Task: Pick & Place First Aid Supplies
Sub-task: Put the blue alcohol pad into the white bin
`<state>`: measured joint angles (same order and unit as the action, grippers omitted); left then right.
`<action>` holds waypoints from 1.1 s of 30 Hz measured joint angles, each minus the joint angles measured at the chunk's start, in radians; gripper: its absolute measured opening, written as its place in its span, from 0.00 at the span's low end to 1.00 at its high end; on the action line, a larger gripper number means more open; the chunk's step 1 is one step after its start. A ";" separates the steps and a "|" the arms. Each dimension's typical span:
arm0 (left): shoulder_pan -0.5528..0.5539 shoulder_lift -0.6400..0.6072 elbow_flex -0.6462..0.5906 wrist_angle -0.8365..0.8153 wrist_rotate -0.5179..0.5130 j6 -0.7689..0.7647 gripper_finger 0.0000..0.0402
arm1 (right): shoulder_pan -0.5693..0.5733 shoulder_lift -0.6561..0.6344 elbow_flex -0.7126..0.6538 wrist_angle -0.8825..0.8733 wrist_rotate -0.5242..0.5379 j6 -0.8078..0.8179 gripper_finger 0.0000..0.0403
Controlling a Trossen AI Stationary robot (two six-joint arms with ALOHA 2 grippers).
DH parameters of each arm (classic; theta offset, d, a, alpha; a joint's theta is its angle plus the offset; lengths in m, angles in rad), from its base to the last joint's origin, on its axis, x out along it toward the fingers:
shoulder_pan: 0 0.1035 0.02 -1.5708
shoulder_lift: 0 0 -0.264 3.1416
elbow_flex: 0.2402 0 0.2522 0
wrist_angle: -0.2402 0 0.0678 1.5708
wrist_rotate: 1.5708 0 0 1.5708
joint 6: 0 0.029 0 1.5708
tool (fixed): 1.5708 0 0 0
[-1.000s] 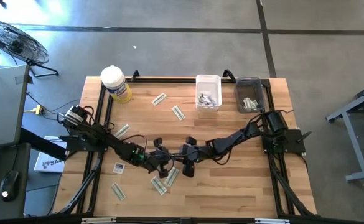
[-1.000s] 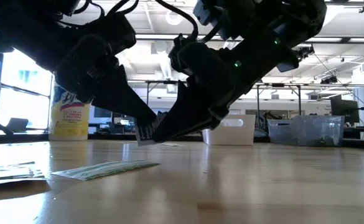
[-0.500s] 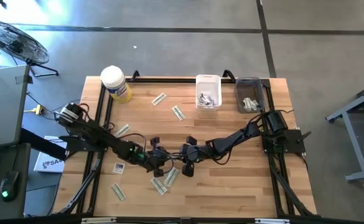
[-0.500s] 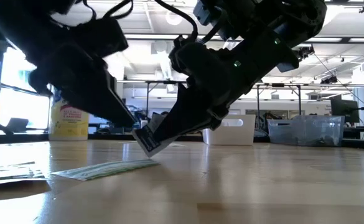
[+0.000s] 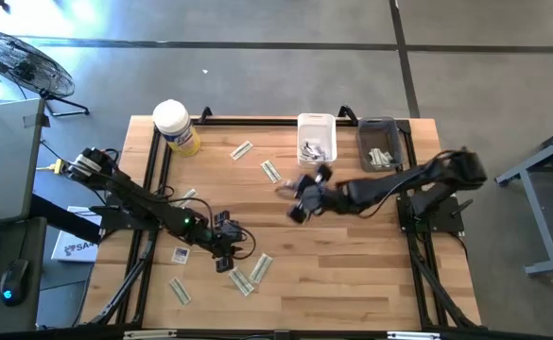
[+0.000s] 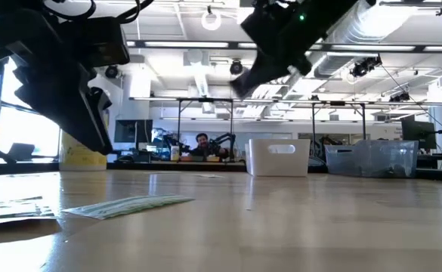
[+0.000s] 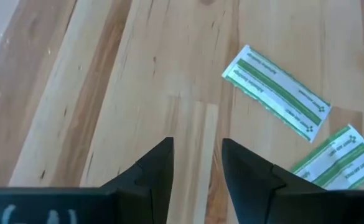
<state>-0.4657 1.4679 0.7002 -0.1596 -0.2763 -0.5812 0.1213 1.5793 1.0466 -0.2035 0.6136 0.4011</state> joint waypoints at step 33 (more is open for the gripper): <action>-0.008 -0.020 0.077 -0.003 -0.124 0.015 0.33 | -0.514 -0.078 -0.212 -0.045 -0.282 0.041 0.22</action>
<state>-0.4740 1.4480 0.7774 -0.1629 -0.4001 -0.5664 -0.3930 1.5015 0.8342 -0.2489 0.3321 0.4426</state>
